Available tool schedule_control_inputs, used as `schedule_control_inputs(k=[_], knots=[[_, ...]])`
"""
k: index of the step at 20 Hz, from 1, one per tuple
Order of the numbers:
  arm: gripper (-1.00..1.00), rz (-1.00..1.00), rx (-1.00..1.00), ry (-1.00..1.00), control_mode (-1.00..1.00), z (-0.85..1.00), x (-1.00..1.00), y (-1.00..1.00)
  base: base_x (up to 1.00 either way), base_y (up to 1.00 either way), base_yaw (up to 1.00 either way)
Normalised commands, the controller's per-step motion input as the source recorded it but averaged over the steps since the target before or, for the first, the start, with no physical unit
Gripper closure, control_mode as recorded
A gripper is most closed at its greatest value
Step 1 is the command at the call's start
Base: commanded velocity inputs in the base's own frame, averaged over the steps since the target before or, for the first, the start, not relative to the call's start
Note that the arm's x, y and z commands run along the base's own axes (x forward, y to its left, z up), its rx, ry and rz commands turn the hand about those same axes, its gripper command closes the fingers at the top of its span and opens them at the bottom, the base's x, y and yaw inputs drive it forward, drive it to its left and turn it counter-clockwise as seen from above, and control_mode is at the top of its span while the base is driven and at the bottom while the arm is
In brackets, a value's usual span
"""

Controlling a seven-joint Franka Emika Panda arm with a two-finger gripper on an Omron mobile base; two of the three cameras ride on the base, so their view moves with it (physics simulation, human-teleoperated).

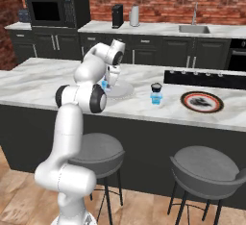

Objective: Place two yogurt containers on each plate.

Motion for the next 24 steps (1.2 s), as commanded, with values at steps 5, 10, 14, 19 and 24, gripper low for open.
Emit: schedule_control_inputs(k=[5, 10, 14, 19, 24], knots=[[-1.00, -0.10, 0.00, 0.00, -1.00, 0.16, 0.00, 0.08, 0.00, 0.00, 0.00], [-1.00, -0.10, 0.00, 0.00, -1.00, 0.32, 0.00, 0.09, 0.00, 0.00, 0.00], [-1.00, -0.08, -0.01, -0.07, -1.00, 0.46, -0.02, 0.05, 0.00, 0.00, 0.00], [-1.00, 0.00, -0.05, -0.27, -1.00, 0.52, -0.48, -0.03, 0.00, 0.00, 0.00], [-1.00, 0.15, -0.12, -0.28, -1.00, 0.49, -0.79, -0.13, 0.00, 0.00, 0.00]])
